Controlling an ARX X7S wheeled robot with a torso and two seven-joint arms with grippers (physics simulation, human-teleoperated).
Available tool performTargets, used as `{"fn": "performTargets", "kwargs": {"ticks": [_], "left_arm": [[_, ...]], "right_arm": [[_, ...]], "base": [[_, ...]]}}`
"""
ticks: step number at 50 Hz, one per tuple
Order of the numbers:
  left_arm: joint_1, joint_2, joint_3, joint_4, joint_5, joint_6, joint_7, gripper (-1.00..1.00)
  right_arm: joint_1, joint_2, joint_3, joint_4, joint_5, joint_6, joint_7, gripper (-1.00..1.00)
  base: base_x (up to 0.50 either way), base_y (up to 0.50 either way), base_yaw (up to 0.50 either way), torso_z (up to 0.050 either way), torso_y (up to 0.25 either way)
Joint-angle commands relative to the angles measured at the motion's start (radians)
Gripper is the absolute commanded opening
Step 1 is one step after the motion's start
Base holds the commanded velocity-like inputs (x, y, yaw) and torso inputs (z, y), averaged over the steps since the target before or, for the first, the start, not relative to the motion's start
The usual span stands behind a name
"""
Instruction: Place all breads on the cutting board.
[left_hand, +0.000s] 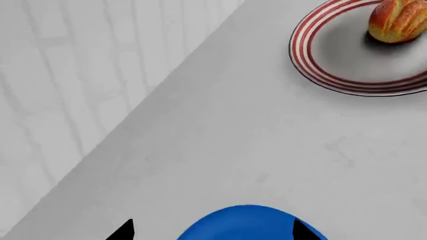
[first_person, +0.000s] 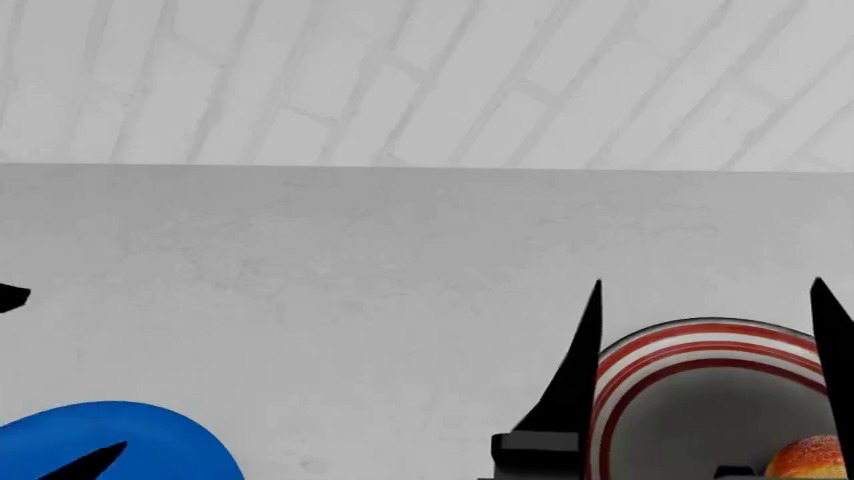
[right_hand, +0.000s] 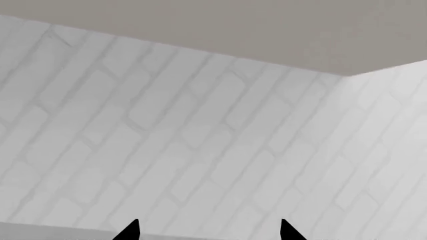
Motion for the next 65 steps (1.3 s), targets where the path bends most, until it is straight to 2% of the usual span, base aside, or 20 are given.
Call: {"fn": "performTargets", "kwargs": {"ticks": [1, 7, 19, 29, 38, 47, 65], "left_arm": [[0.038, 0.024, -0.055, -0.036, -0.079, -0.178, 0.083, 1.00], [0.072, 0.012, -0.036, -0.022, -0.096, -0.206, 0.069, 1.00], [0.145, 0.006, -0.009, 0.010, -0.016, -0.246, 0.078, 1.00], [0.184, 0.048, -0.017, -0.045, 0.112, -0.275, 0.179, 1.00], [0.269, 0.027, 0.024, -0.022, 0.160, -0.258, 0.155, 1.00], [0.295, 0.028, 0.032, -0.003, 0.192, -0.265, 0.168, 1.00], [0.326, 0.001, 0.034, -0.002, 0.296, -0.274, 0.278, 1.00]], "right_arm": [[-0.052, 0.007, 0.026, 0.007, -0.021, -0.005, -0.005, 1.00], [-0.075, 0.011, 0.032, 0.018, -0.035, -0.015, -0.015, 1.00], [-0.100, 0.004, 0.047, 0.024, -0.042, -0.019, -0.014, 1.00], [-0.115, 0.018, 0.063, 0.016, -0.044, -0.016, -0.011, 1.00], [-0.136, 0.019, 0.075, 0.020, -0.052, -0.017, -0.013, 1.00], [-0.151, 0.017, 0.088, 0.029, -0.052, -0.018, -0.019, 1.00], [-0.186, 0.028, 0.106, 0.029, -0.067, -0.023, -0.023, 1.00]], "base": [[0.00, 0.00, 0.00, 0.000, 0.000], [0.00, 0.00, 0.00, 0.000, 0.000], [0.00, 0.00, 0.00, 0.000, 0.000], [0.00, 0.00, 0.00, 0.000, 0.000], [0.00, 0.00, 0.00, 0.000, 0.000], [0.00, 0.00, 0.00, 0.000, 0.000], [0.00, 0.00, 0.00, 0.000, 0.000]]}}
